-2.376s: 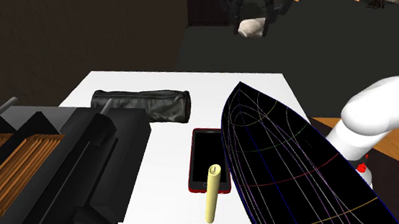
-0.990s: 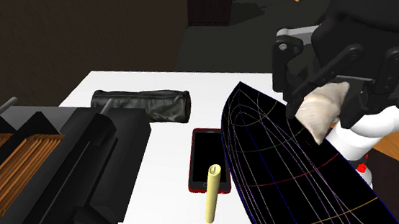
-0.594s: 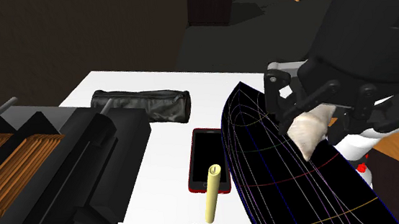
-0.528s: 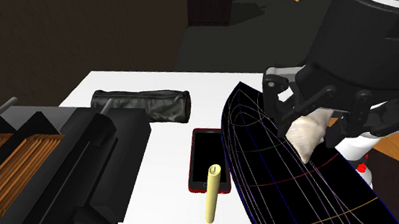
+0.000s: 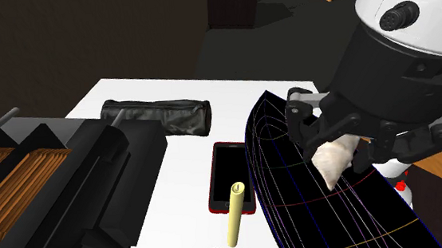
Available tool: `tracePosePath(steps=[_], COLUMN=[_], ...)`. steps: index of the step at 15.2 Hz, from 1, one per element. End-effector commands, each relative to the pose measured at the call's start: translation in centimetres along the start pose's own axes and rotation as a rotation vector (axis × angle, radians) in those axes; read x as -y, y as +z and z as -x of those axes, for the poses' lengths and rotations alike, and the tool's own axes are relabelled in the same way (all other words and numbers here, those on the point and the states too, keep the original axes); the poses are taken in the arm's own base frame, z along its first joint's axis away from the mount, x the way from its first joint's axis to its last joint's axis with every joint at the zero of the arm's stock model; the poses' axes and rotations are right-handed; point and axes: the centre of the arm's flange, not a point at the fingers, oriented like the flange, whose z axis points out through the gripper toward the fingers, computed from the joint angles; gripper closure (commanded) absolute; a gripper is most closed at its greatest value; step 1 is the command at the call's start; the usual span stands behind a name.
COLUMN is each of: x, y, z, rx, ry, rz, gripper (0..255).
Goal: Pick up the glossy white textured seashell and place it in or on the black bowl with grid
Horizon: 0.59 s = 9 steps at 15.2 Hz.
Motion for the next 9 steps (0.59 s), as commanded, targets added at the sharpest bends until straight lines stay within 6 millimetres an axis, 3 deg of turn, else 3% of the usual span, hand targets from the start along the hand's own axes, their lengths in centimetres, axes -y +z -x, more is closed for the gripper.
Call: tracePosePath(steps=[1, 2, 3, 8, 9], x=[0.0, 0.0, 0.0, 0.0, 0.0], y=[0.0, 0.0, 0.0, 0.0, -1.3], z=[0.0, 0.0, 0.0, 0.0, 0.0], rx=[0.0, 0.0, 0.0, 0.0, 0.0], ry=[0.0, 0.0, 0.0, 0.0, 0.0], rz=[0.0, 0.0, 0.0, 0.0, 0.0], gripper=[255, 255, 0, 0, 0])
